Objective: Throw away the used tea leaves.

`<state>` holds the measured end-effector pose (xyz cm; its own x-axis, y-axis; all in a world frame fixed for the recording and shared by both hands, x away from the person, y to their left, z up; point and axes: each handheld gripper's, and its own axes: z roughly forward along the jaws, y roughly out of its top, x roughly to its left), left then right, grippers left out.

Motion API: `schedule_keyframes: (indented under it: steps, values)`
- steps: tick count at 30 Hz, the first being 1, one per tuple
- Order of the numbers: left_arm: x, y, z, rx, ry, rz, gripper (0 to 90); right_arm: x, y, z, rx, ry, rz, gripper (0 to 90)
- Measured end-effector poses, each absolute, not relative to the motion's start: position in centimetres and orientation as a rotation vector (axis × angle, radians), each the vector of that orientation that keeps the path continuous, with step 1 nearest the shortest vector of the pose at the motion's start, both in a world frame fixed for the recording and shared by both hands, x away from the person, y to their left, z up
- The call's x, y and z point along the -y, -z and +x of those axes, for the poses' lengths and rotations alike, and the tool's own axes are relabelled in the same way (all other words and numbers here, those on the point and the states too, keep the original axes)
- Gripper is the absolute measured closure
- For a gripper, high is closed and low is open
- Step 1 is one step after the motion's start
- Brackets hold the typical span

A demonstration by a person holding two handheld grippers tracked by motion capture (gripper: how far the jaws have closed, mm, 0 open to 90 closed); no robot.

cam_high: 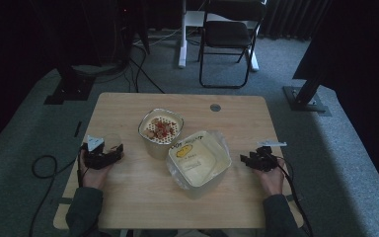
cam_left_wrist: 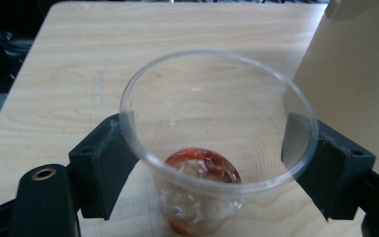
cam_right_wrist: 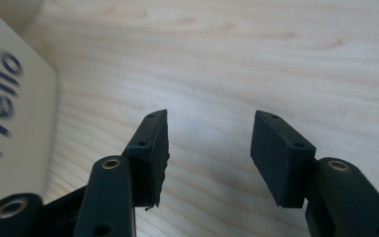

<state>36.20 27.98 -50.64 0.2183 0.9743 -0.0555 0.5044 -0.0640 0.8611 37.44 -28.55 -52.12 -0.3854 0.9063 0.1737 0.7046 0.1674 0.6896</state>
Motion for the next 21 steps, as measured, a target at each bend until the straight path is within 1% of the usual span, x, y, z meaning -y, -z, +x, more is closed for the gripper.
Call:
schedule_keyframes:
  steps: [3,6,12,20,21]
  values:
    - [-27.9,50.5,36.5,-1.386,-0.736,1.688,22.1,28.2,53.4,37.1,-2.188,-0.981,1.541,46.7]
    - [-27.8,50.4,36.7,-1.389,-0.747,1.679,21.5,28.1,53.7,37.0,-2.188,-0.985,1.533,46.3]
    - [-27.9,50.4,36.9,-1.385,-0.769,1.642,20.1,28.3,53.9,36.3,-2.182,-0.992,1.509,46.5]
    - [-27.9,51.2,36.7,-1.378,-0.802,1.663,19.5,28.5,54.1,35.9,-2.173,-1.014,1.490,46.1]
    - [-27.9,51.7,36.8,-1.389,-0.812,1.678,19.6,28.6,54.1,35.9,-2.170,-1.021,1.494,46.2]
